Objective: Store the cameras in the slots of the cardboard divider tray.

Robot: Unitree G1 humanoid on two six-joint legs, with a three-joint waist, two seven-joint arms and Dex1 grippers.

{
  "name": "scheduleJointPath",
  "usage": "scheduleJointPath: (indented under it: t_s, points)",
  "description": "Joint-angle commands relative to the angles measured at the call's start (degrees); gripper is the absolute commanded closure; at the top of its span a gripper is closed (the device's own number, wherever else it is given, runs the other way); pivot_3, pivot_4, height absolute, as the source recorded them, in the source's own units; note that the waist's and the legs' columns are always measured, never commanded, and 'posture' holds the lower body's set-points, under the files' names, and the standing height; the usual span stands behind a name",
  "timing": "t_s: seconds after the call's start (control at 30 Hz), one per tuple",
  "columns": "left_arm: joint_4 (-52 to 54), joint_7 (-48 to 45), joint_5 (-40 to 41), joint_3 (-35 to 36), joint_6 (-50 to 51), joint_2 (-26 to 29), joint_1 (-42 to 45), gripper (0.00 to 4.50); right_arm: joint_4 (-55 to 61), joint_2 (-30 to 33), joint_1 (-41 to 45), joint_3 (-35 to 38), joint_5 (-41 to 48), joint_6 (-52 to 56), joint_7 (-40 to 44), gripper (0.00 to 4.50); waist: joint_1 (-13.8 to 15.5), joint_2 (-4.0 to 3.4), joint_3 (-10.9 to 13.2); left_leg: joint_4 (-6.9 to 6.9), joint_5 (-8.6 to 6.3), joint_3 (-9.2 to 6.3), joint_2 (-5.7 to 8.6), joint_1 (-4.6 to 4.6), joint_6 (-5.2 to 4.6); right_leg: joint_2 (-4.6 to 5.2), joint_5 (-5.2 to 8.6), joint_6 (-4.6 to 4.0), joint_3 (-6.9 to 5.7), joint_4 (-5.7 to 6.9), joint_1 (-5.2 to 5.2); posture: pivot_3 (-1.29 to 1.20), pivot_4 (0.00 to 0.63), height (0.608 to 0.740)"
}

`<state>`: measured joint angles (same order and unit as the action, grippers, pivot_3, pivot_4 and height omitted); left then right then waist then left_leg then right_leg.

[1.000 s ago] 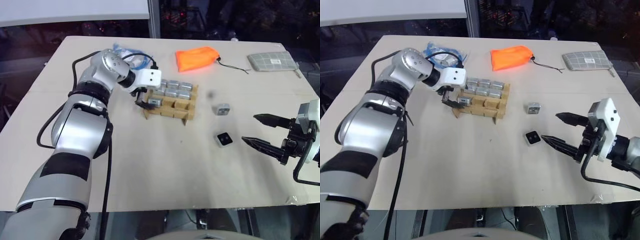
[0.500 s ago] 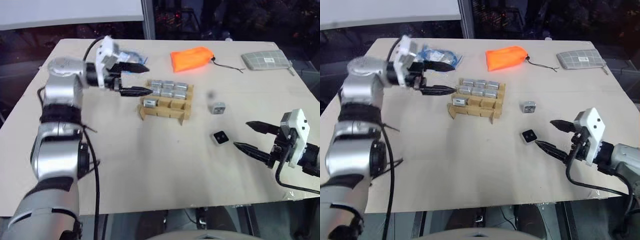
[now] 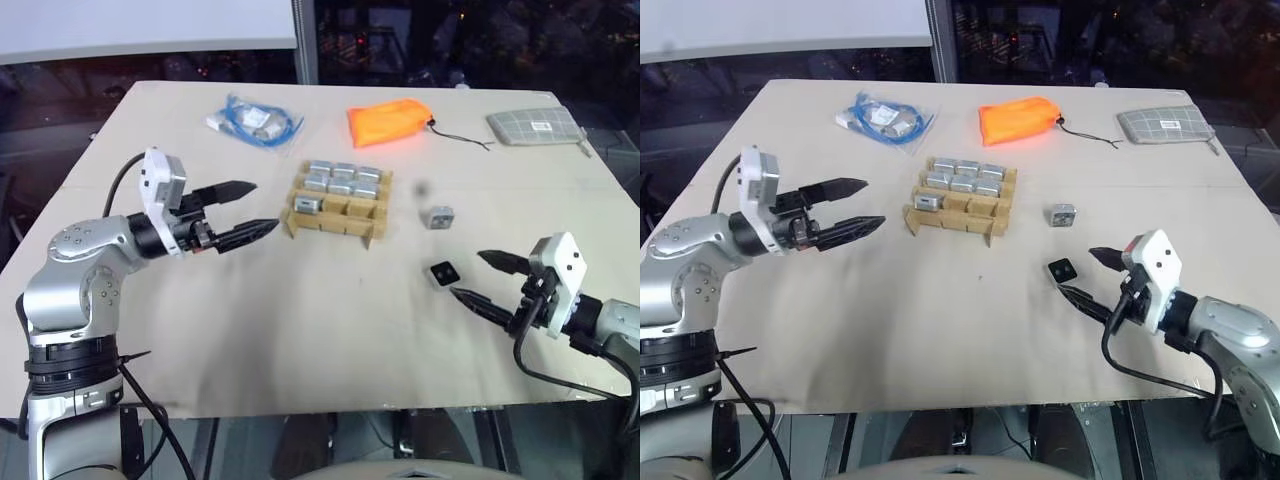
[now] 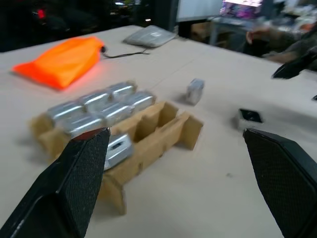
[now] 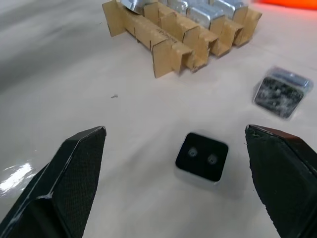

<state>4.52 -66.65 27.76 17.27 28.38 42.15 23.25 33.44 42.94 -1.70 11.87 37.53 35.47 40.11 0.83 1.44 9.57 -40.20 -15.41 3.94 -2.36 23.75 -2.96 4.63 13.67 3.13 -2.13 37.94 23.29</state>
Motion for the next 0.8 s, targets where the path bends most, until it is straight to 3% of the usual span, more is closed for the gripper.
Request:
scheduleJointPath:
  t_s: [0.03, 0.33, 0.43, 0.63, 0.8]
  points:
    - [0.7, 1.4, -1.1, -0.2, -4.0, 0.9, -0.2, 0.04, -0.2, 0.9, 2.0, 0.3, -1.5, -2.3, 1.2, 0.00, 0.0, 0.00, 0.0, 0.00, 0.00, 0.01, 0.00, 0.01, 0.00, -0.01, 0.00, 0.00, 0.01, 0.00, 0.01, 0.00, 0.150, 0.740]
    - [-4.3, -5.2, -3.7, -4.1, -9.1, 9.6, 2.5, 0.04, -1.9, -0.8, 6.4, -1.4, -2.1, -2.7, 1.6, 0.00, -0.1, -0.02, 0.0, 0.10, 0.00, 0.14, -0.03, 0.06, 0.00, -0.05, 0.00, 0.01, 0.12, -0.04, 0.13, 0.00, 0.150, 0.740]
    - [-9.7, -8.3, -9.5, -9.3, -15.9, 12.3, 7.2, 0.04, -2.6, -0.6, 6.8, -1.8, -2.4, -2.9, 2.3, 0.00, 0.1, -0.01, 0.0, 0.10, -0.01, 0.13, -0.03, 0.09, -0.01, -0.05, 0.01, 0.01, 0.08, -0.05, 0.15, 0.00, 0.150, 0.740]
    - [-28.0, -15.7, -19.0, -22.2, -28.6, 7.6, 23.5, 0.04, -1.5, -0.4, 7.5, -2.4, -0.6, -1.6, 3.6, 0.00, 0.5, -0.02, 0.0, 0.09, -0.01, 0.39, 0.05, 0.11, -0.02, -0.05, 0.00, 0.02, 0.06, -0.09, 0.11, 0.00, 0.150, 0.740]
    - [-49.9, -14.7, -29.7, -30.6, -43.4, 0.1, 39.3, 0.04, 2.9, -0.4, 4.6, 0.4, 0.9, 0.0, 1.3, 0.00, 0.5, 0.05, 0.1, 0.08, -0.01, 0.41, 0.03, 0.27, -0.02, -0.11, 0.00, 0.03, 0.06, -0.08, 0.23, 0.00, 0.150, 0.740]
